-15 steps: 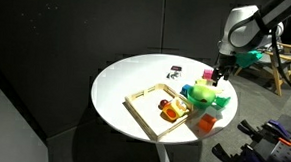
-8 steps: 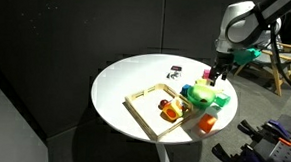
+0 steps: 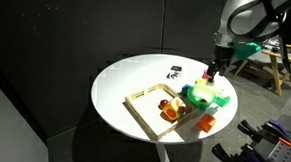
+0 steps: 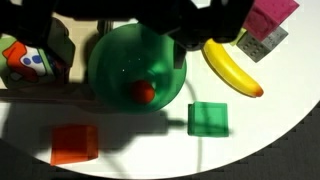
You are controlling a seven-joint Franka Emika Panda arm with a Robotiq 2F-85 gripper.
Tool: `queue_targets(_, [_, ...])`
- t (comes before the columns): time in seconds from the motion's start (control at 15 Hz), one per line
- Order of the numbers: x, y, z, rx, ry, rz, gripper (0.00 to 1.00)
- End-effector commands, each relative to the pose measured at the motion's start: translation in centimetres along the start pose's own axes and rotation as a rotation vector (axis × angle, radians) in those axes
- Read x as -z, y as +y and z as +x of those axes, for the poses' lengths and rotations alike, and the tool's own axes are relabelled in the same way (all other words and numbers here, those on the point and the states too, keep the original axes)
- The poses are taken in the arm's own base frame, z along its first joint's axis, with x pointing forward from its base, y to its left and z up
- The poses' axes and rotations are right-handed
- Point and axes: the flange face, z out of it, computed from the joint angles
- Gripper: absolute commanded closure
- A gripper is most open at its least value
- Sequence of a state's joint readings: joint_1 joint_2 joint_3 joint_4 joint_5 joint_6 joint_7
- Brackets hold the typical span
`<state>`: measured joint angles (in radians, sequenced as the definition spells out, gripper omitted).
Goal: Put the dark green block on the table
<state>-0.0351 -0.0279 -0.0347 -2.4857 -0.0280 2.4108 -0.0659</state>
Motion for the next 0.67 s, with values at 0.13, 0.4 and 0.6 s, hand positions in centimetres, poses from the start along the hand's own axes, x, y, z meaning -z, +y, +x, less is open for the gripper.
queue_targets(0.13, [2.5, -0.9, -2.1, 0.03, 0.012, 0.014, 0.0])
queue_targets(0.4, [3.8, -1.2, -3.7, 0.053, 0.02, 0.014, 0.0])
queue_targets(0.6, [4.7, -1.2, -4.9, 0.064, 0.014, 0.017, 0.0])
